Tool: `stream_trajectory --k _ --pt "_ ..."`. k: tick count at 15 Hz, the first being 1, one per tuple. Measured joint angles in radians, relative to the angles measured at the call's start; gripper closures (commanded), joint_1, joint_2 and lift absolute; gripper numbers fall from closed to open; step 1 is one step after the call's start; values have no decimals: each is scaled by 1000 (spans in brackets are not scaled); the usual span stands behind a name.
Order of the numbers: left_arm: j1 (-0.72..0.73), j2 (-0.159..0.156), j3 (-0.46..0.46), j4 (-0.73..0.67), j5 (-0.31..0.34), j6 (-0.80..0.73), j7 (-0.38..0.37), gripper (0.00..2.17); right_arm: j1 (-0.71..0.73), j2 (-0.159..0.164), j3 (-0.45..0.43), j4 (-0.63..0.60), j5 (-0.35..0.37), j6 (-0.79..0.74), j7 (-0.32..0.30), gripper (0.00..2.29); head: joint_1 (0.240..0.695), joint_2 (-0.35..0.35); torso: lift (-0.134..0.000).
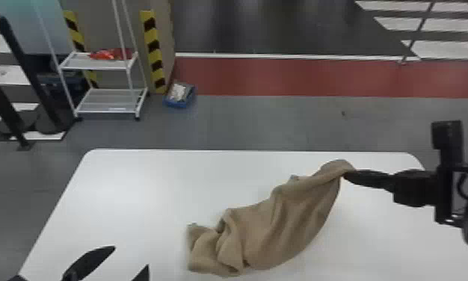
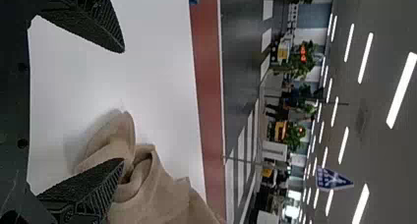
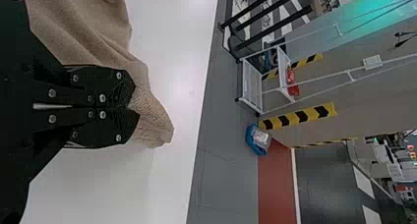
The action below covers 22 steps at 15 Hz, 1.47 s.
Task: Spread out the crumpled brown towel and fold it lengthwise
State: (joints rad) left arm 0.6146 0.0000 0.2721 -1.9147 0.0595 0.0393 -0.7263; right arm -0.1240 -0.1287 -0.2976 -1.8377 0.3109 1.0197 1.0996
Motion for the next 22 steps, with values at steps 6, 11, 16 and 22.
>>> stream_trajectory --k 6,11,16,22 --pt "-94 0 -174 118 -184 43 -70 130 27 4 7 20 5 14 -9 1801 695 -196 0" --pt "-180 0 -232 247 -278 43 37 140 29 5 13 15 5 29 -8 1801 695 -209 0" --pt "-270 0 -244 340 -302 96 108 559 49 8 7 5 1 38 -6 1801 695 -190 0" --pt "-293 0 -261 309 -311 339 79 2142 49 5 -45 -16 -7 48 0 1798 695 -222 0"
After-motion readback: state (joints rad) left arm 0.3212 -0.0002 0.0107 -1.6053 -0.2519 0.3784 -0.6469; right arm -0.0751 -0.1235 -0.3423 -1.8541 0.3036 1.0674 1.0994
